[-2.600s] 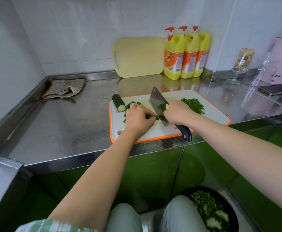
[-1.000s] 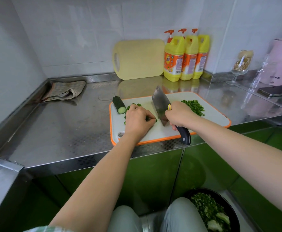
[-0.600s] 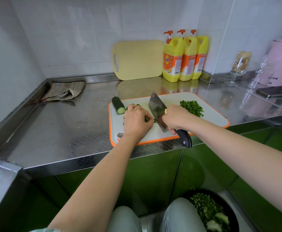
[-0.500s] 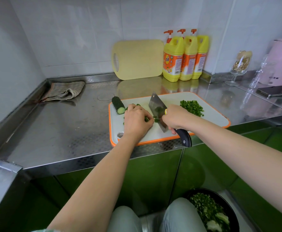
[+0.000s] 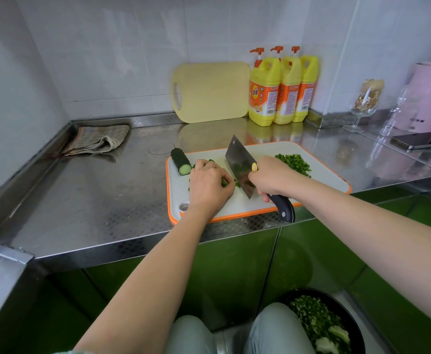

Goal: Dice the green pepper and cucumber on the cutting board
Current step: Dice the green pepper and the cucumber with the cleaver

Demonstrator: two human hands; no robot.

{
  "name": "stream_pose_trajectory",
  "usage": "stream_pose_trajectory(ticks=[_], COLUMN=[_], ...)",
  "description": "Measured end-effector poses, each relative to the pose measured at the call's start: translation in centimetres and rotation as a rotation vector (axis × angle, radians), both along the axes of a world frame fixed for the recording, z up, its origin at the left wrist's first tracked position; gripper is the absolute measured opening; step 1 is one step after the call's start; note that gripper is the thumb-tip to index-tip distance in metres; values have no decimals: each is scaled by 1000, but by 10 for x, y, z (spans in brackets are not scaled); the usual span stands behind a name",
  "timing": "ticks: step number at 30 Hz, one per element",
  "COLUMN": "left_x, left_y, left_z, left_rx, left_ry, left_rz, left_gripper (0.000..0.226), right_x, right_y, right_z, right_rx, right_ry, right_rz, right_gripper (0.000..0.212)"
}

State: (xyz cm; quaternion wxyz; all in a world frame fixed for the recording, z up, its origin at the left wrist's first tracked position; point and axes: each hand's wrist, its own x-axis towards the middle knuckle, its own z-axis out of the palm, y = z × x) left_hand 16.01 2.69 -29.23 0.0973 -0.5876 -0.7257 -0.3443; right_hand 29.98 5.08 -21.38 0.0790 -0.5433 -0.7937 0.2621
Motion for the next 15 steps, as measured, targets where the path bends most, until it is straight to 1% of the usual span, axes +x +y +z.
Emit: stream_pose_trajectory(ticks=[3, 9, 13, 15], left_x=[0, -2, -3, -3], left_y=[1, 1, 1, 1], left_z=[0, 0, 0, -1], left_rx=[7, -10, -42, -40], left_ry=[1, -36, -45, -47], left_rz=[-13, -56, -58, -48], left_gripper=[9, 7, 9, 8], right_x=[-2, -8, -2, 1], right_y=[-2, 5, 14, 14], right_z=[-4, -9, -17, -15], right_rx=[-30, -27, -3, -2], right_ry=[-23, 6, 130, 148], right_rz=[5, -20, -62, -78], right_gripper=[19, 24, 25, 21])
